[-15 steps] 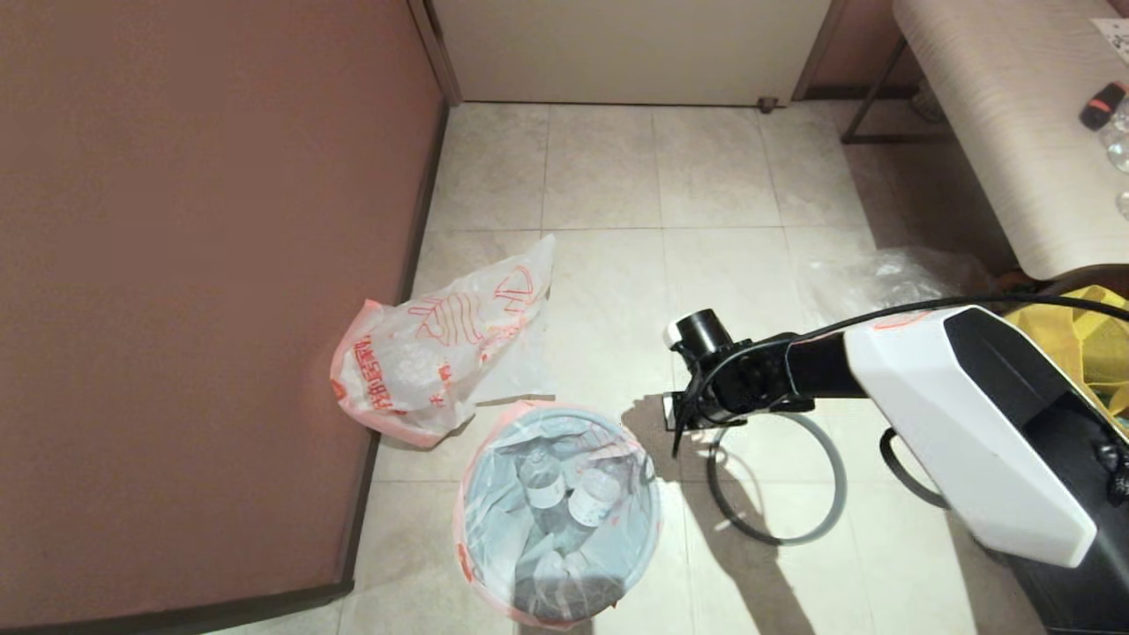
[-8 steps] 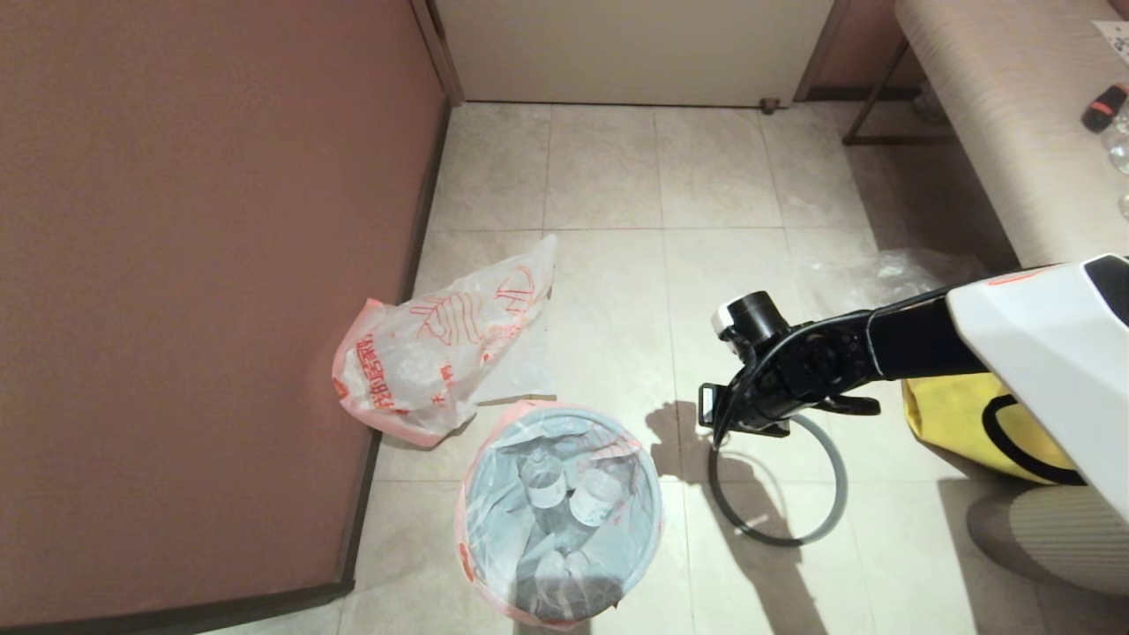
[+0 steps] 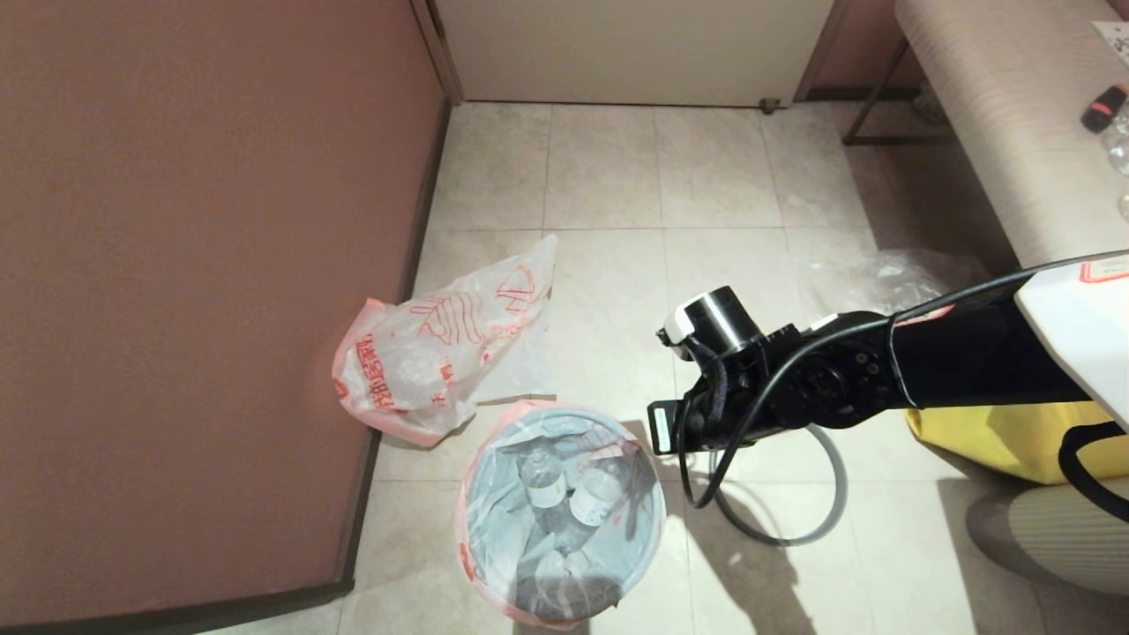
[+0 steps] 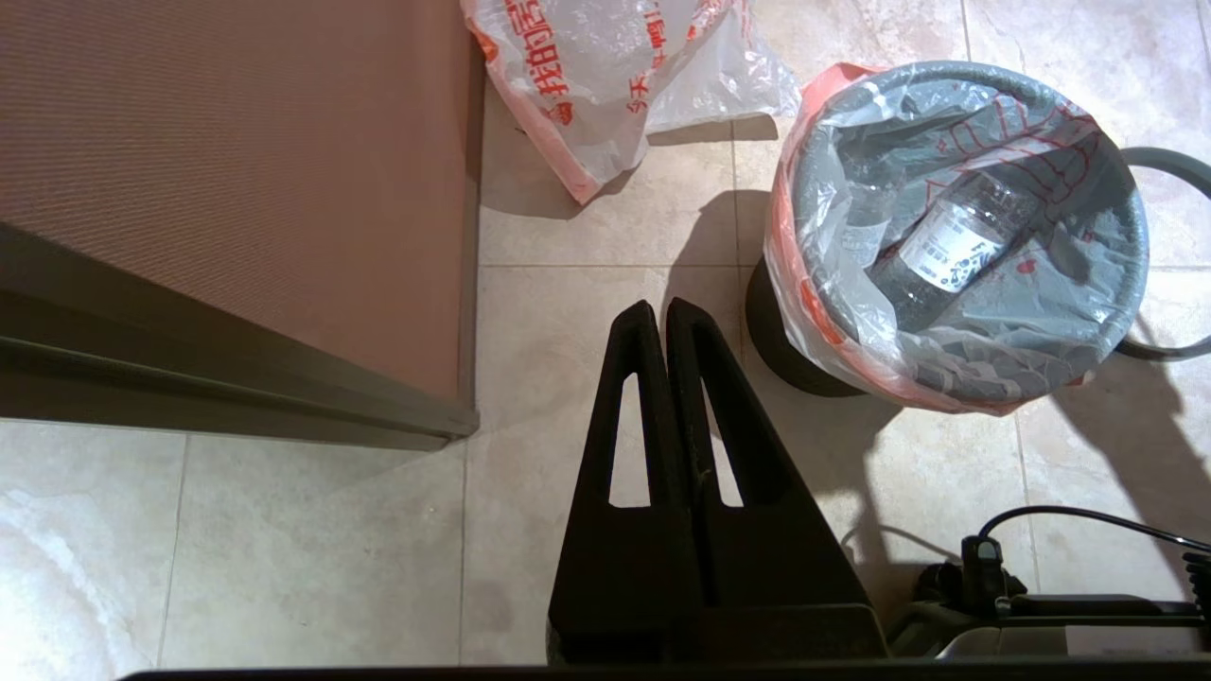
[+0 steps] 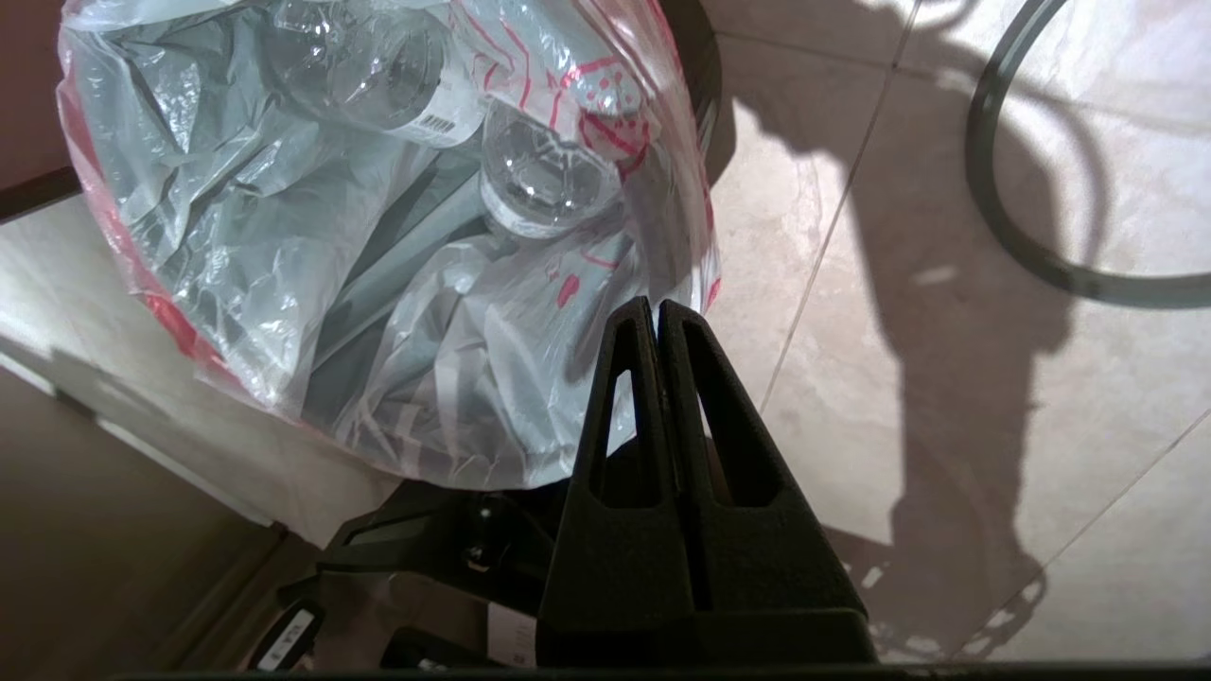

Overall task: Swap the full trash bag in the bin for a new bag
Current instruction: Place the trash bag on the floor

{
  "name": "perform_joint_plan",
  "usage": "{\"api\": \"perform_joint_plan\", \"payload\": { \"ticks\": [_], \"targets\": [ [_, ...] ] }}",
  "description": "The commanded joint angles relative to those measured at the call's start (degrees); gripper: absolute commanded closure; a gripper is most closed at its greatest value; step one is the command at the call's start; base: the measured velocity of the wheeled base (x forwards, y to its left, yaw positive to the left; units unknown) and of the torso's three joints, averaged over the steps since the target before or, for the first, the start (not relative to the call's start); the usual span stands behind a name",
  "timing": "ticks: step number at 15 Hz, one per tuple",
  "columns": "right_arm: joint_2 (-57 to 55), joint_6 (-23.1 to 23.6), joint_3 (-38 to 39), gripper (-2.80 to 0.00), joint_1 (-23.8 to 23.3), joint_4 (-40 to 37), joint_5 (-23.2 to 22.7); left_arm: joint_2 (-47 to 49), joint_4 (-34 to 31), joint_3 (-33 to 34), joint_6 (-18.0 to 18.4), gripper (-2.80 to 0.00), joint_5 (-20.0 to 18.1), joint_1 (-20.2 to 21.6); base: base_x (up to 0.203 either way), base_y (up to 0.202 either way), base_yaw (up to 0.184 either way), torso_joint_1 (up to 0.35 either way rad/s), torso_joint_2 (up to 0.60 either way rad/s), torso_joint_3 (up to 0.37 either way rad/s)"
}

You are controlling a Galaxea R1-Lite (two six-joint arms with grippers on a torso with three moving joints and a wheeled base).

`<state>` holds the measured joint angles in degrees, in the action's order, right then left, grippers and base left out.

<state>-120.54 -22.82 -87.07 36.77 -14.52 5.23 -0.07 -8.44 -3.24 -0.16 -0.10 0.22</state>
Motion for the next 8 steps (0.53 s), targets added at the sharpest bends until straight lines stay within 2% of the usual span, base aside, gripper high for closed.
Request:
{"api": "perform_joint_plan", "payload": {
  "ticks": [1,3,5,8],
  "targets": [
    [-0.45,0.49,-0.21,0.0,2.0,0.63,0.16,0.07,0.0,-0.01,-0.02,0.0,0.01,0.04,0.0,0.0,0.0,0.0,0.0,0.0],
    [0.58,1.51,-0.08,0.0,5.53,1.15,-0.43,0.07,0.0,-0.01,-0.02,0.0,-0.06,0.04,0.0,0.0,0.0,0.0,0.0,0.0],
    [-1.84,5.23,-0.4,0.0,7.31,5.1,-0.37,0.07,0.0,-0.01,-0.02,0.0,0.01,0.04,0.0,0.0,0.0,0.0,0.0,0.0],
    [-6.06,8.61,-2.04,0.0,7.85,8.8,4.84,0.07,0.0,-0.01,-0.02,0.0,0.01,0.04,0.0,0.0,0.0,0.0,0.0,0.0]
  ]
}}
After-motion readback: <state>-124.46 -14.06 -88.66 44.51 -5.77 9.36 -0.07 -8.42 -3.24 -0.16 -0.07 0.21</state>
